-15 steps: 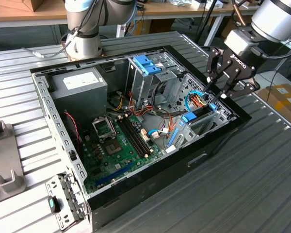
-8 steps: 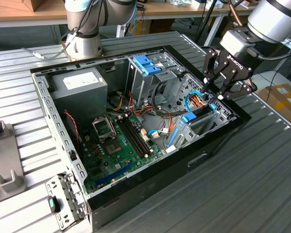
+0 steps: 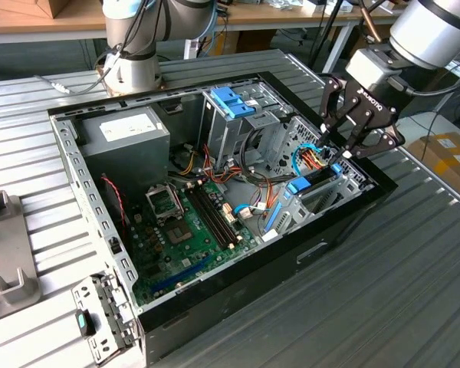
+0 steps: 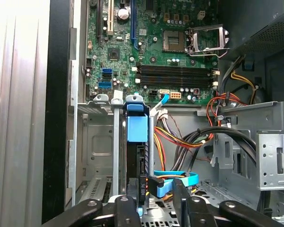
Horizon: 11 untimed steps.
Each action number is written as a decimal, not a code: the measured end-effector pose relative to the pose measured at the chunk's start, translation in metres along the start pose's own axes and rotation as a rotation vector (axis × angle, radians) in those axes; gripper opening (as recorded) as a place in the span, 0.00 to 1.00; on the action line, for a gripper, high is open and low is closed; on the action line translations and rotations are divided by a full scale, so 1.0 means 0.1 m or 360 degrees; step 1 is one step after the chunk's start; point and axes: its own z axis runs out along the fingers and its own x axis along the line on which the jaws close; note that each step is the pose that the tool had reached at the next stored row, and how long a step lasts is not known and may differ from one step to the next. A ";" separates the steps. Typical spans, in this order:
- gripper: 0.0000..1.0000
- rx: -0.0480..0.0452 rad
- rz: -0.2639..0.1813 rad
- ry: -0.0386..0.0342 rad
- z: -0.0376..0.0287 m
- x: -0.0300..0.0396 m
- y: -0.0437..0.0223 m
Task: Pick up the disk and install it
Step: 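Insert the second disk wire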
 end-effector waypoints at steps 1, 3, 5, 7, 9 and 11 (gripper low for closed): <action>0.42 0.0000 0.0000 0.0000 0.000 0.000 0.000; 0.40 0.0000 0.0000 0.0000 0.000 0.000 0.000; 0.34 0.0000 0.0000 0.0000 0.001 0.000 0.000; 0.22 0.0000 0.0000 0.0000 0.001 0.000 0.000; 0.21 0.0000 0.0000 0.0000 0.001 0.000 0.000; 0.21 0.0000 0.0000 0.0000 0.002 0.000 0.000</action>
